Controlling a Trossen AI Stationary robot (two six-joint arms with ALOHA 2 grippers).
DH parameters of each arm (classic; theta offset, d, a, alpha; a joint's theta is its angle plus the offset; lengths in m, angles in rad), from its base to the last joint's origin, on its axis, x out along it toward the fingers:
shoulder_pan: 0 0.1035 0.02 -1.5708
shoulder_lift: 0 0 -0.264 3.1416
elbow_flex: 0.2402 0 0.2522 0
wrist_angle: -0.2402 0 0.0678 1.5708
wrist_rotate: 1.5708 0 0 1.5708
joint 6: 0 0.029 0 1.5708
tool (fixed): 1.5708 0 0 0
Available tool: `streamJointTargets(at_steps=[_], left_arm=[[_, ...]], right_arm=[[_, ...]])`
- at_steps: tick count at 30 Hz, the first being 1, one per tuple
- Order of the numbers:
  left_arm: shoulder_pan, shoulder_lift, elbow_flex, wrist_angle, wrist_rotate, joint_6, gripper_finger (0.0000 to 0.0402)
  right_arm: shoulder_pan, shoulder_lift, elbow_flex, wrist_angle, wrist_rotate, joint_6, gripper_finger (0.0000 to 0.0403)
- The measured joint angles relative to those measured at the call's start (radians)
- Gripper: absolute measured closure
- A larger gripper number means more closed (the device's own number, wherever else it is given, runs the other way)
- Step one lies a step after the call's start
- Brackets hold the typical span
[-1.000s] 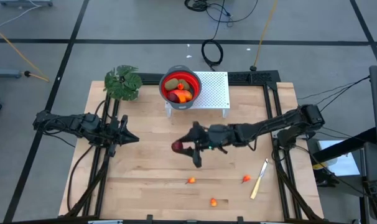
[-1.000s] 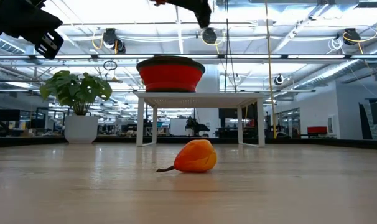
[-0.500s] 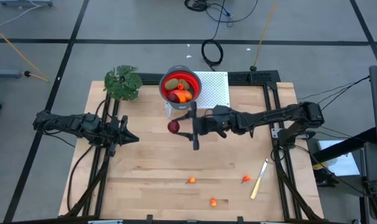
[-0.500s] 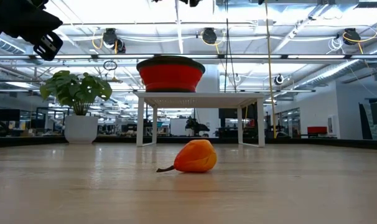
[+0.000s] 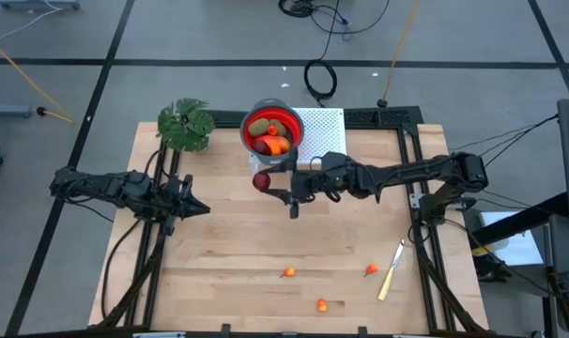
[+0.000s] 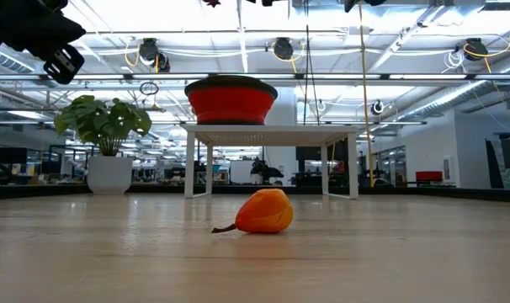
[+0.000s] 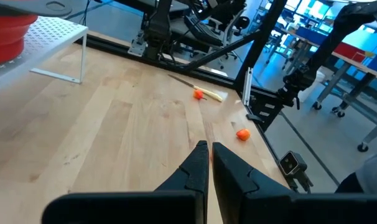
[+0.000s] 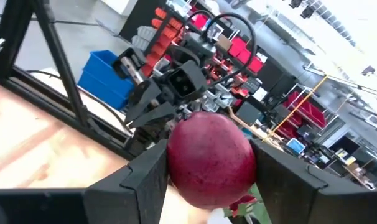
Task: Pick & Place Fruit
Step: Put the pomegranate into the red strainer bowl
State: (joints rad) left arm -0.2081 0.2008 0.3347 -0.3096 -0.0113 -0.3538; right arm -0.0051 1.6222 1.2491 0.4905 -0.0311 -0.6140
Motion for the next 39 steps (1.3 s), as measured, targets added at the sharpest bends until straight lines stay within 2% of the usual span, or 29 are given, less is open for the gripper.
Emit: streamJointTargets(at_steps=[3, 6, 15, 25, 33, 39], left_arm=[[0.000, 0.000, 0.000, 0.000, 0.000, 0.004, 0.0382], [0.000, 0.000, 0.000, 0.000, 0.000, 0.006, 0.0382], [0.000, 0.000, 0.000, -0.001, 0.000, 0.026, 0.0382], [0.000, 0.000, 0.000, -0.003, -0.016, 0.038, 0.0382], [0.000, 0.000, 0.000, -0.004, -0.016, 0.038, 0.0382], [0.000, 0.000, 0.000, -0.010, -0.017, 0.037, 0.0382]], right_arm=[[-0.003, 0.000, 0.000, 0.014, 0.002, 0.032, 0.0195], [-0.011, 0.000, 0.000, 0.018, 0.002, 0.186, 0.0195], [-0.090, 0.000, 0.000, 0.029, -0.009, 0.964, 0.0195], [-0.188, 0.000, 0.000, 0.114, -0.161, 1.661, 0.0195], [-0.236, 0.000, 0.000, 0.314, -0.258, 1.997, 0.0195], [-0.251, 0.000, 0.000, 0.553, -0.291, 2.035, 0.0195]])
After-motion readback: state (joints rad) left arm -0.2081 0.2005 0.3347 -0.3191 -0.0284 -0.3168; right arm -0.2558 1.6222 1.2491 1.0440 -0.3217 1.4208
